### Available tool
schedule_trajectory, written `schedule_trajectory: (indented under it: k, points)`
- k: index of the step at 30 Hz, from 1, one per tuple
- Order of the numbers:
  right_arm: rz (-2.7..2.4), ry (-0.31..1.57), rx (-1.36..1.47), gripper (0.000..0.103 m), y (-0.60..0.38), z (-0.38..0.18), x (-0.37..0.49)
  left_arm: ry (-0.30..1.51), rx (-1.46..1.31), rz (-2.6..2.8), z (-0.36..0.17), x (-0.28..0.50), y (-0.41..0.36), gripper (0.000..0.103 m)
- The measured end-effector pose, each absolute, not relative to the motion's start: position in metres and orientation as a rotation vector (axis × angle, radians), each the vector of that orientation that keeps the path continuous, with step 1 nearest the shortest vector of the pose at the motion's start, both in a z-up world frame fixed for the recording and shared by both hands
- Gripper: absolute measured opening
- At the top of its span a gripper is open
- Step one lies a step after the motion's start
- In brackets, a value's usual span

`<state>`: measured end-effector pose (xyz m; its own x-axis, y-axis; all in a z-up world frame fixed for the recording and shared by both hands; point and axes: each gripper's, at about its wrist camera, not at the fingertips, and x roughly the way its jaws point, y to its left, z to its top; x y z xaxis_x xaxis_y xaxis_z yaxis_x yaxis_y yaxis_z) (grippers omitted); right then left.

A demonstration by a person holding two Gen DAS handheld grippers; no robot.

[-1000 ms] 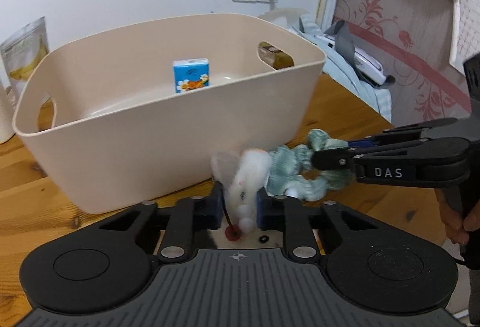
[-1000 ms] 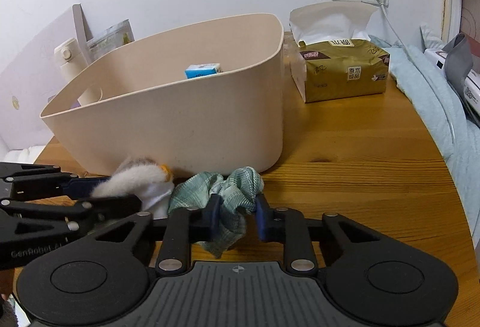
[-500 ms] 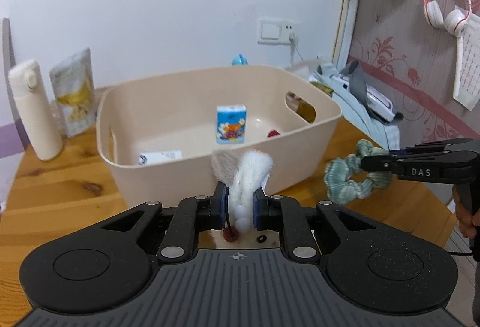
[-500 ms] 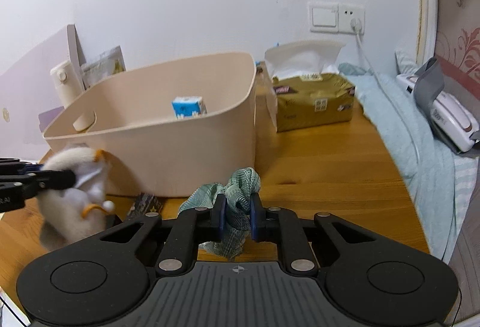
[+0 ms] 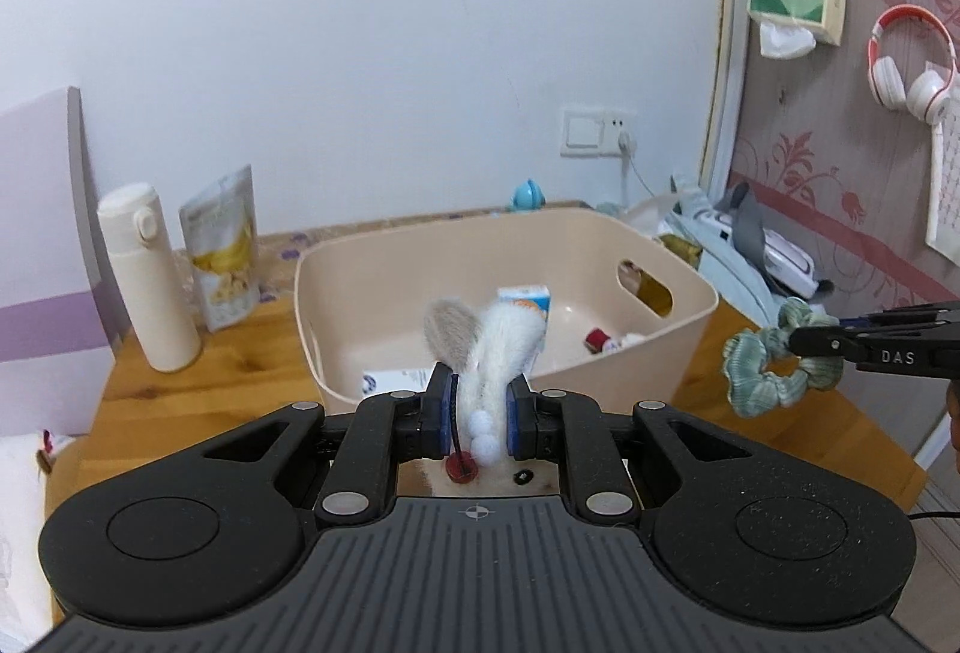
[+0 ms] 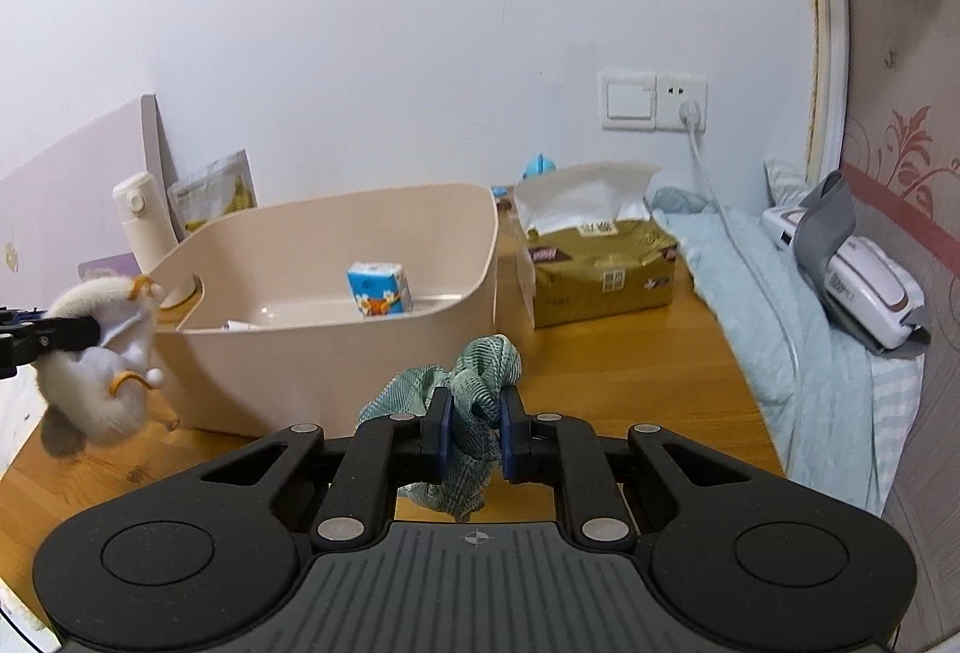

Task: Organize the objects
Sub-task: 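Lift the bunny plush and scrunchie and carry both over the bin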

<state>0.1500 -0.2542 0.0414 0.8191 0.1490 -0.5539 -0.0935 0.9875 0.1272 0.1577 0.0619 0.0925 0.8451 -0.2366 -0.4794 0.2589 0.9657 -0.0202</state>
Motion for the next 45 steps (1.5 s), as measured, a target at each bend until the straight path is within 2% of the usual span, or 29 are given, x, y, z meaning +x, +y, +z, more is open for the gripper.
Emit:
schedule_trajectory:
  k: [14,27,45]
  points:
    - [0.099,0.488,0.105,0.015,-0.254,0.079,0.145,0.419,0.067,-0.264,0.118,0.165,0.068,0.016]
    - [0.113,0.444,0.131,0.015,-0.241,0.094,0.175,0.415,0.078,-0.274,0.126,0.198,0.066,0.016]
    - [0.142,0.489,0.126,0.015,-0.213,0.084,0.24,0.506,0.116,-0.286,0.099,0.275,0.054,0.016]
